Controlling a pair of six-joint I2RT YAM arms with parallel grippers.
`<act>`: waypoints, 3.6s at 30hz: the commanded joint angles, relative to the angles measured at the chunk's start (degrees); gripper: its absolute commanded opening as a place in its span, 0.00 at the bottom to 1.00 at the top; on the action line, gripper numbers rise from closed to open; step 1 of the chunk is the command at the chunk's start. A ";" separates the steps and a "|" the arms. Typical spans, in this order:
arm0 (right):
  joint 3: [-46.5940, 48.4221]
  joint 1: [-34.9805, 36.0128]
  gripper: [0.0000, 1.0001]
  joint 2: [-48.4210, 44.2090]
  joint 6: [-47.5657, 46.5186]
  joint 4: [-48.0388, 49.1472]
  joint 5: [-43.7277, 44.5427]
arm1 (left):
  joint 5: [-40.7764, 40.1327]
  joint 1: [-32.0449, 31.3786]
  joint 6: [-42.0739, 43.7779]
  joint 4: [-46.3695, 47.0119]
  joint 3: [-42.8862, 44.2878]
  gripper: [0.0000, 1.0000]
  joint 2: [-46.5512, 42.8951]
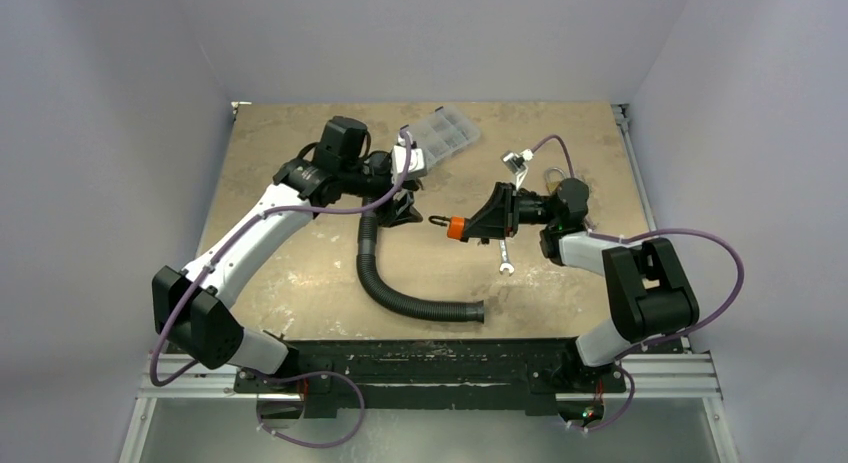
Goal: Lock with the key
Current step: Lock the lock.
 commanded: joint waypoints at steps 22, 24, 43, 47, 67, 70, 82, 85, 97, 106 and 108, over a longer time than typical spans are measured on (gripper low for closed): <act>1.45 1.18 0.00 -10.83 -11.48 -14.23 1.65 | 12.12 -0.97 -5.96 6.59 -6.87 0.52 -0.76; 3.34 1.43 0.00 -12.63 -20.87 -26.07 2.73 | 11.37 -2.20 -4.82 5.55 -6.80 0.51 -0.78; 12.50 3.26 0.00 -17.79 -51.57 -61.00 5.17 | 9.47 -5.81 -2.03 2.07 -6.48 0.14 -1.97; 13.17 3.24 0.00 -19.44 -55.01 -62.87 6.26 | 10.78 -5.84 -3.25 2.13 -6.27 0.05 -1.84; 17.79 3.35 0.80 -17.49 -72.40 -78.77 7.58 | 14.74 -5.33 -6.53 2.23 -4.49 0.00 -3.35; 16.83 3.55 0.84 -17.64 -71.53 -76.90 8.00 | 15.11 -5.33 -7.54 2.76 -4.62 0.00 -3.38; 14.48 8.80 0.78 -19.56 -73.19 -76.29 11.30 | 17.58 -4.73 -14.00 7.32 -4.63 0.00 -2.59; 13.59 9.67 0.75 -19.81 -73.38 -75.25 12.06 | 18.37 -4.34 -15.21 7.93 -4.63 0.00 -2.58; 12.66 10.29 0.56 -21.80 -69.47 -70.68 10.82 | 20.53 -2.95 -20.30 12.89 -6.63 0.00 -2.63; 13.39 10.30 0.28 -21.67 -66.89 -69.26 9.43 | 21.63 -2.61 -23.89 16.55 -8.27 0.00 -2.36; 13.74 10.28 0.18 -21.43 -66.80 -69.50 9.27 | 21.95 -2.61 -24.64 17.27 -8.52 0.00 -2.32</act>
